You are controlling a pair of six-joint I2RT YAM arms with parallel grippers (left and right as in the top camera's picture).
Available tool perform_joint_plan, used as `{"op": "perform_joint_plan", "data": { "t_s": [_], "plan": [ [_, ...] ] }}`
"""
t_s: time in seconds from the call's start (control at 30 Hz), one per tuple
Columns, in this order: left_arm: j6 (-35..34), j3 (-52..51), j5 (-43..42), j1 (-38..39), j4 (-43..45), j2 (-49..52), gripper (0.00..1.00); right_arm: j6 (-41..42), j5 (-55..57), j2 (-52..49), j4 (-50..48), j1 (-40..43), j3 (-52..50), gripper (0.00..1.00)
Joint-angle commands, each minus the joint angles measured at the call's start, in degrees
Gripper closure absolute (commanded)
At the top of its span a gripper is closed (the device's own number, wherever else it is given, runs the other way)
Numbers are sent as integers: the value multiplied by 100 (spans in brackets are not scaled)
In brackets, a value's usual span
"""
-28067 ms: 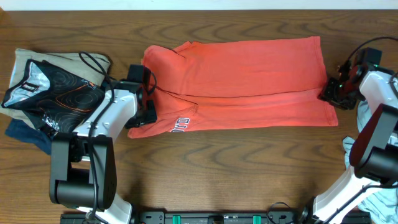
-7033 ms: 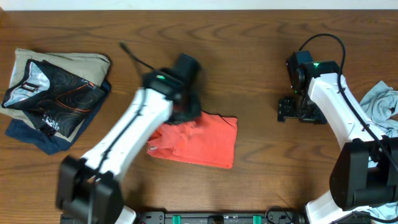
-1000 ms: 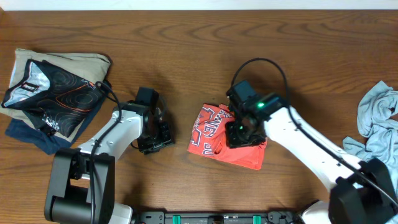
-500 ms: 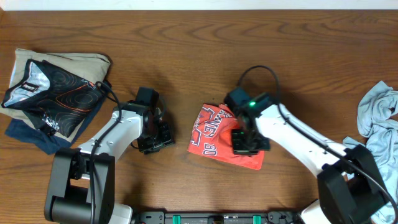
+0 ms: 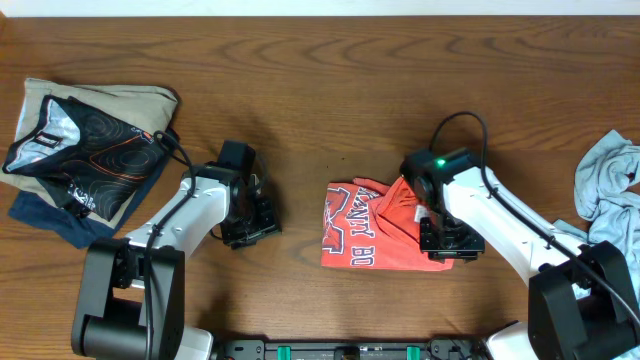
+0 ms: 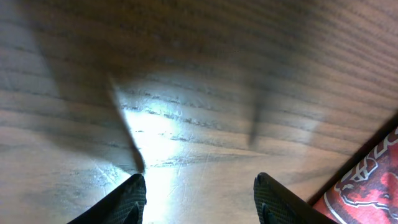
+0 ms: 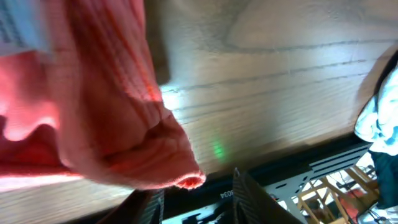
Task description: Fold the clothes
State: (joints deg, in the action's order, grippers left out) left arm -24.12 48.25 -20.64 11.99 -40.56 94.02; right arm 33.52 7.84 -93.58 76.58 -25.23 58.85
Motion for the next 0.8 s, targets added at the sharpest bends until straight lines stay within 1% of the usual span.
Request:
{"op": "perform_joint_plan", "data": {
  "t_s": [0.0, 0.1, 0.13, 0.2, 0.27, 0.37, 0.43, 0.53, 0.7, 0.77],
  "plan": [
    [98, 66, -42, -2, -76, 20, 43, 26, 227, 142, -31, 105, 164, 65],
    [186, 203, -437, -2, -68, -61, 43, -44, 144, 282, -72, 188, 575, 66],
    [188, 269, -570, -2, -55, -105, 43, -188, 15, 350, -160, 203, 739, 67],
    [221, 378, -804, 9, 42, -212, 43, -802, -448, 459, -533, 208, 962, 69],
    [317, 444, -1069, 61, 247, -321, 43, -1370, -1165, 511, -973, 208, 1056, 70],
    [313, 450, -1266, 223, 605, -422, 43, -1602, -1843, 450, -1292, 199, 1019, 75],
    [315, 448, -1259, 420, 776, -417, 43, -1598, -1934, 341, -1351, 175, 940, 78],
    [315, 448, -1239, 732, 955, -404, 43, -1598, -2103, 136, -1405, 87, 822, 79],
    [304, 448, -566, 1300, 1097, -400, 43, -1602, -2184, -236, -1493, -50, 739, 80],
    [289, 448, -474, 1464, 1095, -391, 43, -1604, -2184, -337, -1539, -90, 739, 80]
  ]
}}
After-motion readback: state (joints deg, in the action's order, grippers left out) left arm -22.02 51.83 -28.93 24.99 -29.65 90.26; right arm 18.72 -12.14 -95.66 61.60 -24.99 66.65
